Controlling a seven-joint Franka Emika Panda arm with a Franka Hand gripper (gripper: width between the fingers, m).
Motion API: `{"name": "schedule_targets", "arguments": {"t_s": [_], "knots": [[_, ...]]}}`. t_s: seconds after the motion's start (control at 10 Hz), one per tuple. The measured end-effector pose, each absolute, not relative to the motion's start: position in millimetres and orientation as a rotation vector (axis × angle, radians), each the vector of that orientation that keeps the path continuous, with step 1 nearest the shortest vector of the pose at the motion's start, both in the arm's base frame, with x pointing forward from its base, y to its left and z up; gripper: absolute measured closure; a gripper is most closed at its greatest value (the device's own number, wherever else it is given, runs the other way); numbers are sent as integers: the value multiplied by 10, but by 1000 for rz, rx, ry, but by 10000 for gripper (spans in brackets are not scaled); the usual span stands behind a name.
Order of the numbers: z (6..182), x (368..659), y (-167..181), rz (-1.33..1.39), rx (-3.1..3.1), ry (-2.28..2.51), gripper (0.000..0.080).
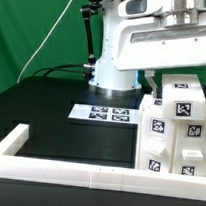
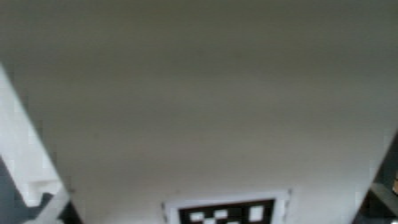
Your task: Assemble cabinet
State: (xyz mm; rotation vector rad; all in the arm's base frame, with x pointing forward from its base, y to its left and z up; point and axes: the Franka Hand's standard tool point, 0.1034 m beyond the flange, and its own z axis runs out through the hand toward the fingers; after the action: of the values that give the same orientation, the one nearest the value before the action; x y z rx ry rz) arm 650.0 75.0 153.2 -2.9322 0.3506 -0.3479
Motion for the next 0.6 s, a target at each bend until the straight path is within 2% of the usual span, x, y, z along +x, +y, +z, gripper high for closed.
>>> {"name": "schedule_targets", "arguments": {"t_s": [0.4, 0.6], "knots": [[1554, 6522, 633, -337, -2856, 695, 238], [1567, 6445, 564, -325, -2764, 981, 236]]}}
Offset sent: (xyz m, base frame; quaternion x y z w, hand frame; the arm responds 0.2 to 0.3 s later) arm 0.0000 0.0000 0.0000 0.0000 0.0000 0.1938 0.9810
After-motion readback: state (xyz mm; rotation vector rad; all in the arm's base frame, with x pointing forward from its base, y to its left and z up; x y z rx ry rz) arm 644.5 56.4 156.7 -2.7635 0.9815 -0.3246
